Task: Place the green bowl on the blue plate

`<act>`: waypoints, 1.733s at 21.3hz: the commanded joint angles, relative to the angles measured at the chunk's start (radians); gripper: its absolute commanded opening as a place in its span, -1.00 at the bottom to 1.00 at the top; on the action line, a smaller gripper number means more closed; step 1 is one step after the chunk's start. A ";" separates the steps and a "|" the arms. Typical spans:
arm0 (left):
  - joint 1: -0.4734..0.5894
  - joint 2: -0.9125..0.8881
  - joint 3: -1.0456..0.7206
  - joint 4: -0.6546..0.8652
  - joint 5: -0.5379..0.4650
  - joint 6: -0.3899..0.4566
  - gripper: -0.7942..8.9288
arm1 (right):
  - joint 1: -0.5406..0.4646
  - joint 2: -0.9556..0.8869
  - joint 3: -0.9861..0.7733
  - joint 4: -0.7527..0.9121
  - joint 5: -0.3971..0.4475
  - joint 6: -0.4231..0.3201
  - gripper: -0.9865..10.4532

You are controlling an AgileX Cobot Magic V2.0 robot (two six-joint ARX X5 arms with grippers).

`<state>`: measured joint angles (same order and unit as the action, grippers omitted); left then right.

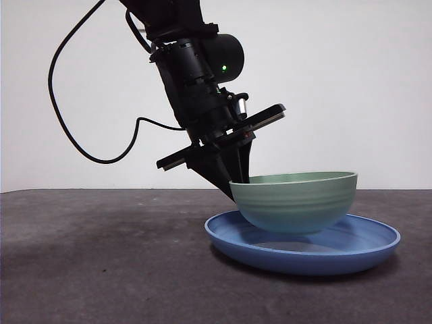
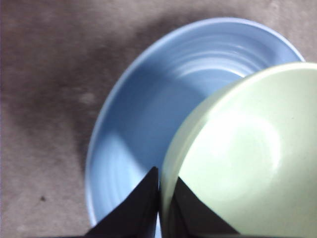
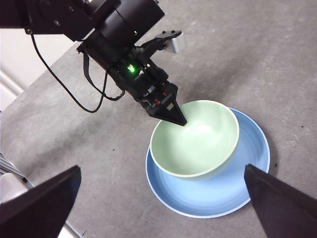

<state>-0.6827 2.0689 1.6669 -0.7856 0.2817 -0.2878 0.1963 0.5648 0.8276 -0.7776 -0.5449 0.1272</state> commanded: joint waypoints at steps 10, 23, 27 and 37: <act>-0.043 0.032 0.032 -0.006 -0.045 0.006 -0.78 | 0.003 0.002 0.012 0.006 0.003 -0.003 0.12; -0.025 0.030 0.377 -0.413 0.005 0.168 0.27 | 0.003 0.002 0.012 0.023 0.004 -0.003 0.12; -0.016 -0.056 0.468 -0.531 0.006 0.252 0.27 | 0.003 0.002 0.012 0.029 0.003 -0.003 0.12; 0.063 -0.559 0.182 -0.555 0.005 0.328 0.26 | 0.003 0.003 0.012 0.014 0.003 0.043 0.12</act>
<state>-0.6186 1.5146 1.8500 -1.3472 0.2867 0.0166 0.1963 0.5644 0.8276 -0.7681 -0.5449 0.1543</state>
